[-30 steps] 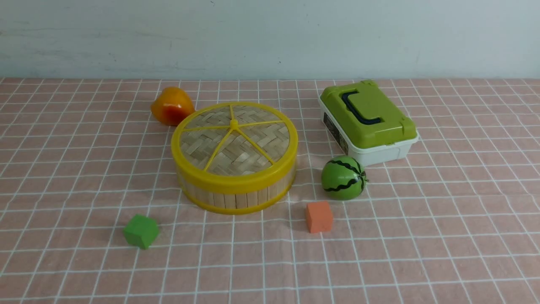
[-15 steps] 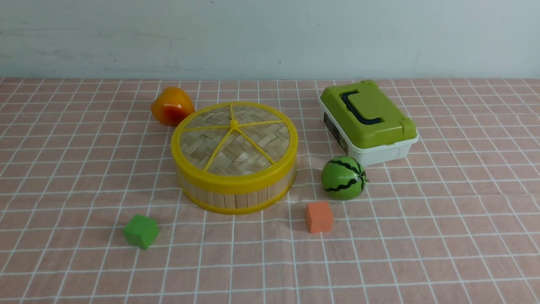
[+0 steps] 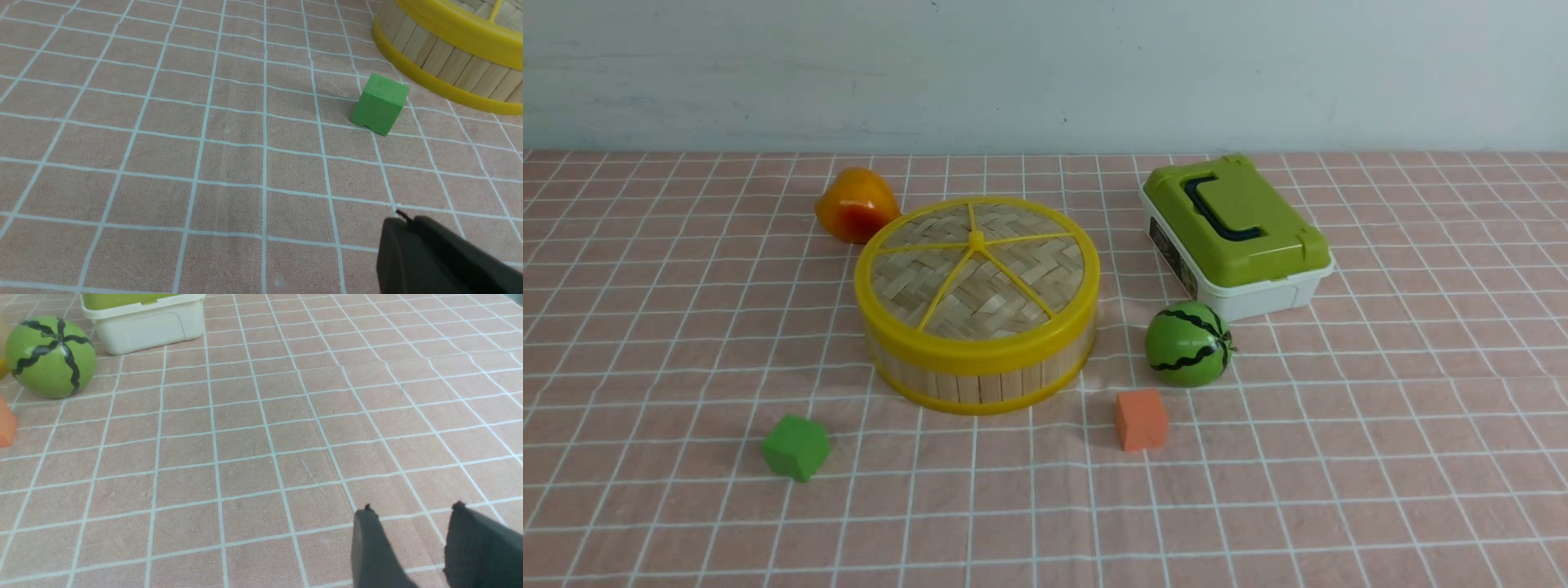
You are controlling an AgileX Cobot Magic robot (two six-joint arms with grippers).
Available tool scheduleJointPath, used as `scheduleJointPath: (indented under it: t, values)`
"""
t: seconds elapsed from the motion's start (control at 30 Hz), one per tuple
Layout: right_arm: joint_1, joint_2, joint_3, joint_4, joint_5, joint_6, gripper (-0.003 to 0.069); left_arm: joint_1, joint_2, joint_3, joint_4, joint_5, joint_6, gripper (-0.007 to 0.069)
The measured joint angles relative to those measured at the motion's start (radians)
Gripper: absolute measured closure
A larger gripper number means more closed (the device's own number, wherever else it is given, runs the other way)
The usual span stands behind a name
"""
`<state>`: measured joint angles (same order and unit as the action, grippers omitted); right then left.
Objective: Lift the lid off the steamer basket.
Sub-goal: Use the left arm to lift the lid of the steamer
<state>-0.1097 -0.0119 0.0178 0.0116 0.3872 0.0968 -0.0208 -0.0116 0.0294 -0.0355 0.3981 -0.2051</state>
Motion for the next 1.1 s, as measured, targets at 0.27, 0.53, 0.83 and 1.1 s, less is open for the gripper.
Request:
scheduleJointPath:
  t: [0.27, 0.53, 0.83, 1.1]
  values:
    - [0.0, 0.0, 0.0, 0.0, 0.0, 0.0, 0.0418, 0.0, 0.0, 0.0, 0.0, 0.0, 0.0, 0.0624]
    - [0.0, 0.0, 0.0, 0.0, 0.0, 0.0, 0.0418, 0.0, 0.0, 0.0, 0.001, 0.0, 0.0, 0.0624]
    - [0.0, 0.0, 0.0, 0.0, 0.0, 0.0, 0.0418, 0.0, 0.0, 0.0, 0.001, -0.069, 0.0, 0.0619]
    - [0.0, 0.0, 0.0, 0.0, 0.0, 0.0, 0.0418, 0.0, 0.0, 0.001, 0.001, -0.516, 0.0, 0.061]
